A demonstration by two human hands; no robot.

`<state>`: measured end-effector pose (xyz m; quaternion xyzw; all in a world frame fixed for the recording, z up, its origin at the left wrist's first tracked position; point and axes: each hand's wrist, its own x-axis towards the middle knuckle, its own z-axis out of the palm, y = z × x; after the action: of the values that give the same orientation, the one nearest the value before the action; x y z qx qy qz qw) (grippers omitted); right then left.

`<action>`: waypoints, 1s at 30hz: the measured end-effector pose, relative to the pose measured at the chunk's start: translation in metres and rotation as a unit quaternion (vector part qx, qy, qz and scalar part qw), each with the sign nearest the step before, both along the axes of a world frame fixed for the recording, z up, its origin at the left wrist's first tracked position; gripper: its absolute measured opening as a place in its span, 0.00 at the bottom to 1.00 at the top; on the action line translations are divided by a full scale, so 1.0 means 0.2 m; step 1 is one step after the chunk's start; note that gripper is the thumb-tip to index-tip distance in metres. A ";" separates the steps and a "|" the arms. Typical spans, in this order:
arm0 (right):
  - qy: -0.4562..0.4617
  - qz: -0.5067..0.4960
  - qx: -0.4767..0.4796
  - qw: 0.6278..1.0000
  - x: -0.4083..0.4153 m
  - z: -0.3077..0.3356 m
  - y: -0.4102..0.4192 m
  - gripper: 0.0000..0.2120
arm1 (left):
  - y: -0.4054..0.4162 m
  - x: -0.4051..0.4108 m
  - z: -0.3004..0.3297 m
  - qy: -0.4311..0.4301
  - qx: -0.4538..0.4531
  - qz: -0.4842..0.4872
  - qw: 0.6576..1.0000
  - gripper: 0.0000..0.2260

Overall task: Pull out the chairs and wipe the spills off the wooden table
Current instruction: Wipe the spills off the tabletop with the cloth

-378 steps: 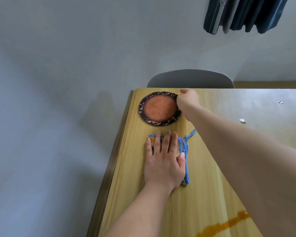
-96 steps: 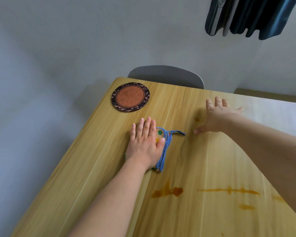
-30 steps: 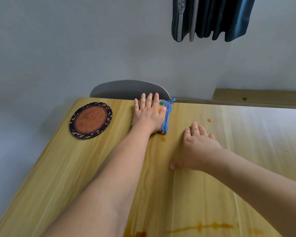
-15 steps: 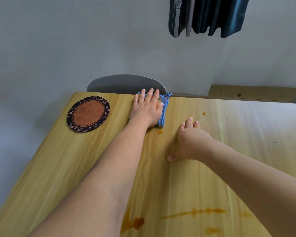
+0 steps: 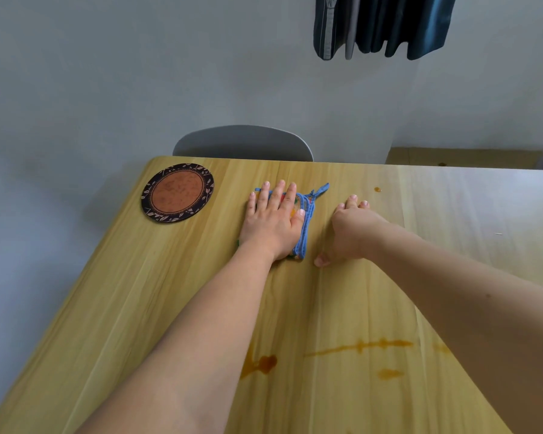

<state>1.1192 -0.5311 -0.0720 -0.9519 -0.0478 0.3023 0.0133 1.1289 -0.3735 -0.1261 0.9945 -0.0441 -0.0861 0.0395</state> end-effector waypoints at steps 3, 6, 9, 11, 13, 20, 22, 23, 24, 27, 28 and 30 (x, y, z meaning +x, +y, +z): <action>-0.022 0.000 0.000 1.000 -0.03 -0.01 -0.03 0.64 | 0.01 -0.10 -0.01 -0.003 0.000 0.000 1.000 0.27; -0.050 -0.014 0.021 0.998 -0.07 -0.03 -0.04 0.61 | 0.03 -0.23 0.00 -0.006 0.003 0.008 1.000 0.27; -0.096 -0.001 0.027 0.995 -0.13 -0.03 0.00 0.47 | 0.04 -0.33 0.00 -0.002 0.004 0.009 1.000 0.27; -0.128 0.034 0.034 0.991 -0.20 -0.03 0.04 0.30 | 0.04 -0.38 0.01 -0.002 0.003 0.008 1.000 0.27; -0.128 0.043 0.047 0.990 -0.27 -0.04 0.06 0.12 | 0.05 -0.42 0.02 0.002 0.003 0.008 1.000 0.27; -0.031 0.017 0.010 0.999 -0.39 0.00 0.10 0.33 | 0.10 -0.61 0.03 0.018 0.006 0.009 1.000 0.27; -0.024 0.006 -0.001 1.000 -0.39 0.03 0.11 0.36 | 0.11 -0.66 0.02 0.015 0.005 0.016 1.000 0.27; -0.021 -0.002 -0.003 1.000 -0.39 0.04 0.12 0.37 | 0.11 -0.69 0.02 0.014 0.004 0.018 1.000 0.27; -0.020 -0.010 0.001 1.000 -0.40 0.04 0.12 0.38 | 0.11 -0.72 0.02 0.012 0.002 0.021 1.000 0.27; -0.021 -0.038 0.019 0.999 -0.41 0.04 0.12 0.40 | 0.12 -0.80 0.01 0.011 0.003 0.019 1.000 0.27; -0.021 -0.047 0.022 0.998 -0.40 0.03 0.12 0.40 | 0.13 -0.83 0.01 0.010 0.002 0.020 1.000 0.27; -0.025 -0.063 0.027 0.997 -0.39 0.01 0.12 0.38 | 0.14 -0.88 0.01 0.006 0.003 0.021 1.000 0.27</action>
<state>1.0407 -0.5064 -0.0696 -0.9597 0.0034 0.2753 0.0567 0.9532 -0.3458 -0.1234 0.9948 -0.0226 -0.0915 0.0384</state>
